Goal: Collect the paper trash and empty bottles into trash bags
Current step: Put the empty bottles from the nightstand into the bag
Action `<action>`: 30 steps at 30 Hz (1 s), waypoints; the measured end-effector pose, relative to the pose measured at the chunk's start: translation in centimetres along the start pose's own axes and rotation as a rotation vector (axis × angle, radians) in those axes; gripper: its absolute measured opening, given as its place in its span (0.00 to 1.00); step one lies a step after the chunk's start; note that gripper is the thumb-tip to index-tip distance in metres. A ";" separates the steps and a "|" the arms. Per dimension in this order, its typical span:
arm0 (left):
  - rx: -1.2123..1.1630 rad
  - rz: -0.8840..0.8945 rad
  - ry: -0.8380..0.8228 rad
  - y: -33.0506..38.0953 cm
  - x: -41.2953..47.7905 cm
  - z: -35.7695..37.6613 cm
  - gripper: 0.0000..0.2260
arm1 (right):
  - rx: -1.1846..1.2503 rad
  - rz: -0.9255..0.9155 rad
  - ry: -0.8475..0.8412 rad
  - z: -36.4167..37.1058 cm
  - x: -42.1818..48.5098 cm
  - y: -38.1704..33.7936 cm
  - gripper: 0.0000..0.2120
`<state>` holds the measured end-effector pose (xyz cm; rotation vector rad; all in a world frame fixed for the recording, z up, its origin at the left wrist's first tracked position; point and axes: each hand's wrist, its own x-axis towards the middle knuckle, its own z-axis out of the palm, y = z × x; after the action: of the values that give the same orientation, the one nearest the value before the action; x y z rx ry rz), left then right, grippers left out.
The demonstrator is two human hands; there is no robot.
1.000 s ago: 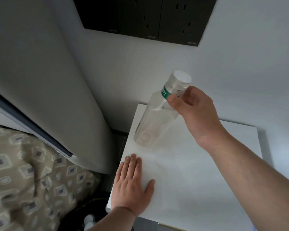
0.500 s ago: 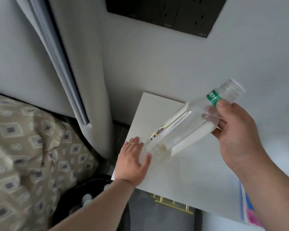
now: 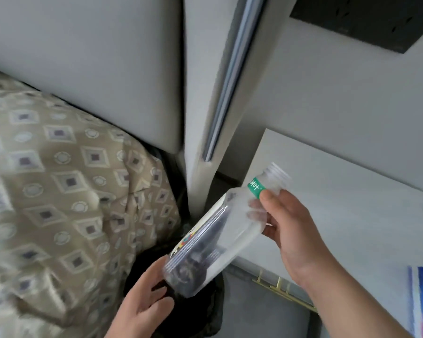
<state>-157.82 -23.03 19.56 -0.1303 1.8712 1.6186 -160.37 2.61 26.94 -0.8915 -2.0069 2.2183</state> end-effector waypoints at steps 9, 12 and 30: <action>0.563 0.138 0.455 -3.1 -1.0 -2.7 0.50 | -0.085 0.095 -0.159 6.3 -0.8 4.8 0.12; 0.602 0.064 0.322 -3.1 -1.2 -2.2 0.51 | -0.112 0.147 -0.178 7.5 -1.0 6.4 0.14; 0.370 -0.447 0.190 -17.4 5.8 -0.6 0.35 | -0.382 0.263 -0.099 13.1 2.6 22.0 0.11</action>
<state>-154.36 -25.70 1.74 -0.5160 2.0675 0.9734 -160.32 -12.13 5.80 -1.1603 -2.5512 2.0628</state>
